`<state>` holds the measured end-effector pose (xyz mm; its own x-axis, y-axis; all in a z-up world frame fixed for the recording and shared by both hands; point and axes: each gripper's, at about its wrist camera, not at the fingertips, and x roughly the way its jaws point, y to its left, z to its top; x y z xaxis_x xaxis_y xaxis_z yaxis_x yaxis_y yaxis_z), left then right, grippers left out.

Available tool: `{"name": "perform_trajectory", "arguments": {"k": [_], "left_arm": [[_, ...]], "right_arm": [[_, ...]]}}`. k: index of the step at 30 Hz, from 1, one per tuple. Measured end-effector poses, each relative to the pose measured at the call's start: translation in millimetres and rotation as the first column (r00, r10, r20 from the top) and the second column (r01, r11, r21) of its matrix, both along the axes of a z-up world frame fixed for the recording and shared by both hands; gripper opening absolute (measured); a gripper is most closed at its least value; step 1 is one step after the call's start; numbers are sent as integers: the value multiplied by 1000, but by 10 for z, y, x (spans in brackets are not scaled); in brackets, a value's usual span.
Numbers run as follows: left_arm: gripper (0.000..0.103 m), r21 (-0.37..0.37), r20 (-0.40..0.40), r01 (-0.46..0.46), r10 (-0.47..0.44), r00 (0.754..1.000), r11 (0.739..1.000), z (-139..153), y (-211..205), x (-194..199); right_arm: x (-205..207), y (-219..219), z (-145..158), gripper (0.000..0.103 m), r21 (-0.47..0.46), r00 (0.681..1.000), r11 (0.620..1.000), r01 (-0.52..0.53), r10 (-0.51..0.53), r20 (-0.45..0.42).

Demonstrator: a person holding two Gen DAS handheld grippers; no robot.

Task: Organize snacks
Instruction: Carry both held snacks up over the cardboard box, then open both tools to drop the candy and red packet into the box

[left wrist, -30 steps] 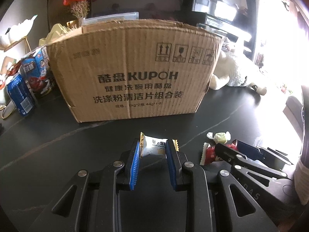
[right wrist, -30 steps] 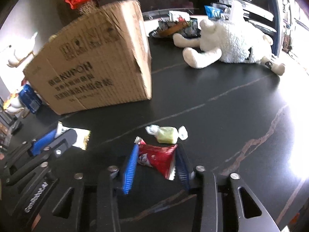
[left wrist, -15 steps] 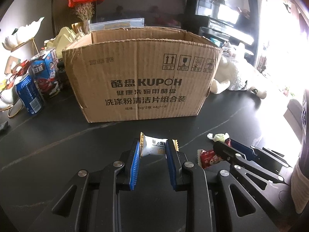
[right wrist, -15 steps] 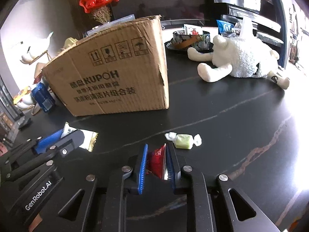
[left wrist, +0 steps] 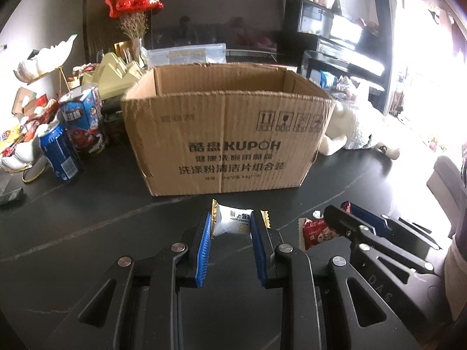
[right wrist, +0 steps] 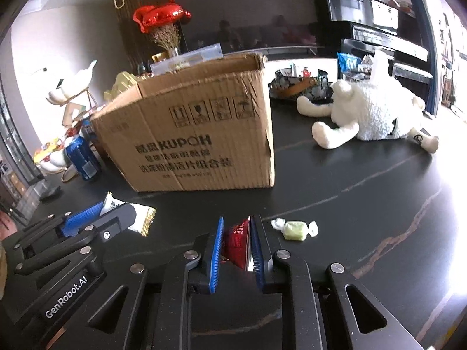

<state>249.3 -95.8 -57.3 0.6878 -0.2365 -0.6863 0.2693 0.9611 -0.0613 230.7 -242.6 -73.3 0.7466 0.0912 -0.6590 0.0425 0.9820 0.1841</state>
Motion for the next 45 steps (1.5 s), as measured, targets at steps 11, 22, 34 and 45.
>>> {"name": "perform_trajectory", "arguments": {"k": [11, 22, 34, 45], "left_arm": [[26, 3, 85, -8, 8, 996, 1000, 421, 126, -4], [26, -9, 132, 0, 1, 991, 1000, 810, 169, 135], [26, -25, 166, 6, -1, 986, 1000, 1186, 214, 435], [26, 21, 171, 17, -20, 985, 1000, 1273, 143, 852]], "right_arm": [[-37, 53, 513, 20, -36, 994, 999, -3, 7, 105], [88, 85, 905, 20, -52, 984, 999, -13, 22, 175], [370, 191, 1329, 20, -89, 973, 995, -51, 70, 222], [760, 237, 1456, 20, -119, 973, 990, -75, 99, 208]]}}
